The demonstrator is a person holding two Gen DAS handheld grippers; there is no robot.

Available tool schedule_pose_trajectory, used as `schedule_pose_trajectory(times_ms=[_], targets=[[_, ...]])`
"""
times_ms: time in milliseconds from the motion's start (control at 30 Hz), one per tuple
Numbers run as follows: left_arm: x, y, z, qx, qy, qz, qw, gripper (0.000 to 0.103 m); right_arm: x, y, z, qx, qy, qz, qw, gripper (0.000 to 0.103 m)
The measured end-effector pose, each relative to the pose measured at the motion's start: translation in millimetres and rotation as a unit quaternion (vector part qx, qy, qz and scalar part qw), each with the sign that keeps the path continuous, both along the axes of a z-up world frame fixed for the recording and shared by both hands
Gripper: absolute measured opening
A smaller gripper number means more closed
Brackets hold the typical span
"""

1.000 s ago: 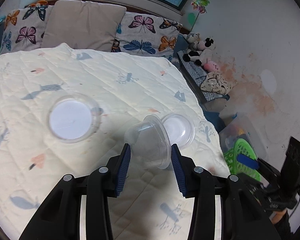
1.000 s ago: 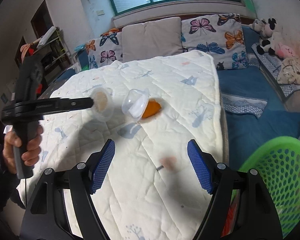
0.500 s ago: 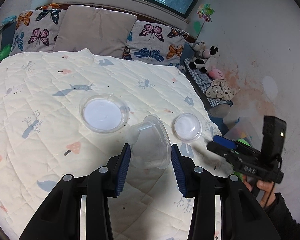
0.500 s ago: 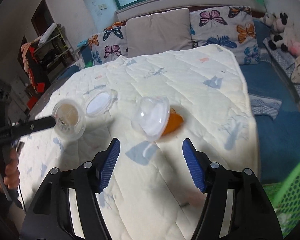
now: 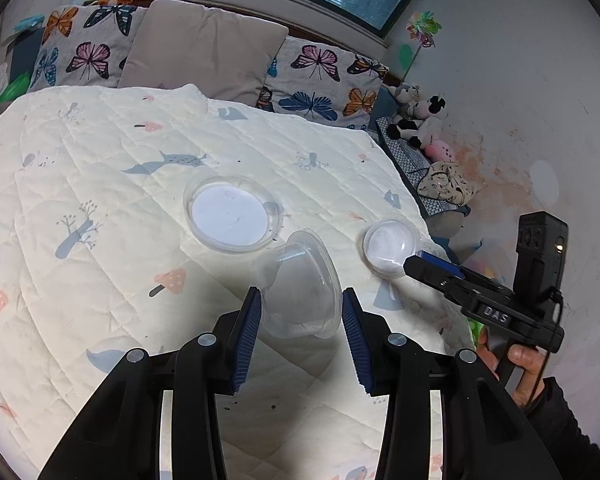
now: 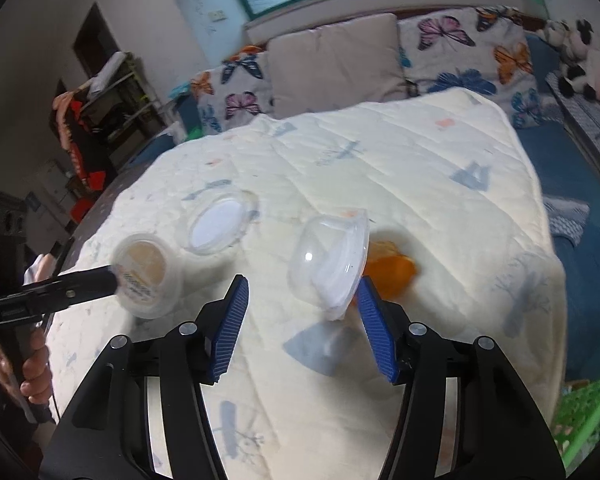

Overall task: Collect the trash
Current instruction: 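Grasp the clear plastic container beside the orange peel with the right gripper, then carry both clear containers over the green basket and open both grippers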

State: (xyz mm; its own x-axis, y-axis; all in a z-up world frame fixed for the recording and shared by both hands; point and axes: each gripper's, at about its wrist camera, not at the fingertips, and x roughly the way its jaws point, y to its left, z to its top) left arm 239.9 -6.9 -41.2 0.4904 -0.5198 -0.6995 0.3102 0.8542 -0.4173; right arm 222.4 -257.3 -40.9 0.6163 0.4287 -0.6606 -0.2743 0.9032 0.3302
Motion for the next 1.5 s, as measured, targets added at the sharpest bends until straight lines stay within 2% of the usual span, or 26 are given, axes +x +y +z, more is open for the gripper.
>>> schedule_pose_trajectory(times_ms=[200, 533, 667, 700, 800, 1067, 1267, 1500], targets=[[0, 2, -5, -0.001, 0.004, 0.0, 1.0, 0.041, 2, 3, 1, -0.011, -0.008, 0.0, 1.0, 0.057], [1, 5, -11, 0.0, 0.011, 0.002, 0.9999, 0.041, 18, 8, -11, -0.015, 0.006, -0.005, 1.0, 0.057], [1, 5, -12, -0.002, 0.012, 0.003, 0.9999, 0.041, 23, 11, -15, -0.024, 0.006, -0.012, 1.0, 0.043], [0, 4, -12, -0.002, 0.013, 0.003, 0.9999, 0.041, 25, 11, -16, -0.021, 0.008, -0.016, 1.0, 0.037], [-2, 3, -12, -0.002, 0.011, 0.001, 0.9999, 0.041, 23, 7, -16, -0.011, 0.012, -0.023, 1.0, 0.037], [-16, -16, -2, -0.008, 0.003, -0.019, 0.9998, 0.041, -21, -4, 7, -0.023, -0.008, -0.02, 0.999, 0.036], [-36, -51, 10, -0.011, -0.008, -0.053, 0.9985, 0.041, -68, -26, 28, -0.025, -0.023, -0.038, 0.999, 0.036], [-61, -101, 23, -0.014, -0.017, -0.104, 0.9943, 0.041, -125, -60, 36, -0.05, -0.03, -0.072, 0.996, 0.036]])
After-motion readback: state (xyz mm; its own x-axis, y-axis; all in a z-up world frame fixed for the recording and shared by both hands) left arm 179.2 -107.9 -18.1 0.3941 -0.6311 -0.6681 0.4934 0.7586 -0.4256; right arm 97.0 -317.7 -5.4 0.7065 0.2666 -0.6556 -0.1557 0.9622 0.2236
